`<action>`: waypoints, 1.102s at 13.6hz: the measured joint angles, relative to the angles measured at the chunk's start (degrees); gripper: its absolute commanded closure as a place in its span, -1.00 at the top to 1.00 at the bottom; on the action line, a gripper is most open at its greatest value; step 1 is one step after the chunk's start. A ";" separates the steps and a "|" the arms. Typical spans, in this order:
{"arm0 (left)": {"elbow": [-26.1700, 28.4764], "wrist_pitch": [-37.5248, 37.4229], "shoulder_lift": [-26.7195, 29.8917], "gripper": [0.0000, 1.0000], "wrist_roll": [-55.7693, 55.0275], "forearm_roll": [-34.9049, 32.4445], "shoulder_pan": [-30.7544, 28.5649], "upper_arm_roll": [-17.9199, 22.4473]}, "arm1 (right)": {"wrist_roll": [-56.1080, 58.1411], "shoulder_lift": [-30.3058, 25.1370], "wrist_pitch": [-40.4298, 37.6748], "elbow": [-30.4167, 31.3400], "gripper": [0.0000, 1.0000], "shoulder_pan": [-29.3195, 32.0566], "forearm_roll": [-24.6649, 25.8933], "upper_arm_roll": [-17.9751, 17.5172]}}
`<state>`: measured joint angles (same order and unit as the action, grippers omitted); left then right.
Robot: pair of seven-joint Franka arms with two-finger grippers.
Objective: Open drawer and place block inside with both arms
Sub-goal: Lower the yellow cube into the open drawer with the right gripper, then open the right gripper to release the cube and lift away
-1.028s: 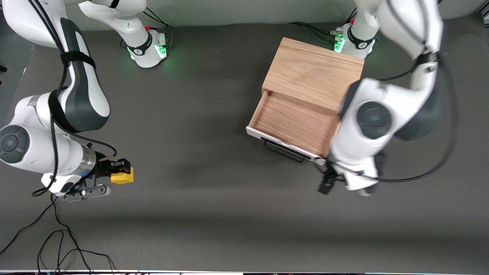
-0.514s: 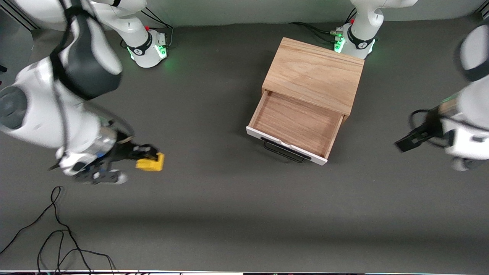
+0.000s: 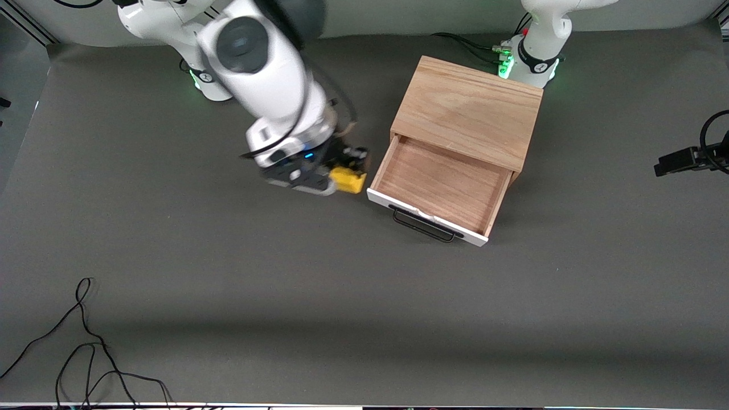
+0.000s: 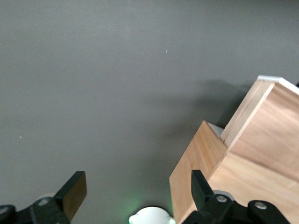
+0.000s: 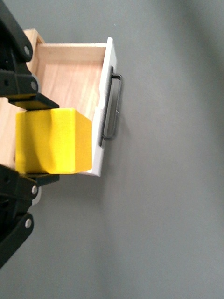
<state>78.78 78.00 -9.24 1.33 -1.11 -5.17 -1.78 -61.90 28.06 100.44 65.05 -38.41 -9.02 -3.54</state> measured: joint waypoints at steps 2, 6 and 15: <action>3.46 1.45 2.89 1.00 2.36 0.00 0.03 -0.28 | -4.84 2.28 2.84 0.02 -0.32 -4.05 1.27 0.08; 11.94 7.50 9.01 1.00 2.77 0.00 0.17 -0.99 | -12.90 9.28 10.29 0.10 -0.32 -9.64 6.28 0.14; 13.88 10.43 9.70 1.00 0.43 0.03 0.74 -3.02 | -15.34 17.95 15.55 -0.07 -0.28 -12.55 6.79 0.15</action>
<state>92.66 88.44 0.46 1.77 -1.08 -4.43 -4.80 -77.24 46.01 115.98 64.98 -50.96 -2.23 -3.39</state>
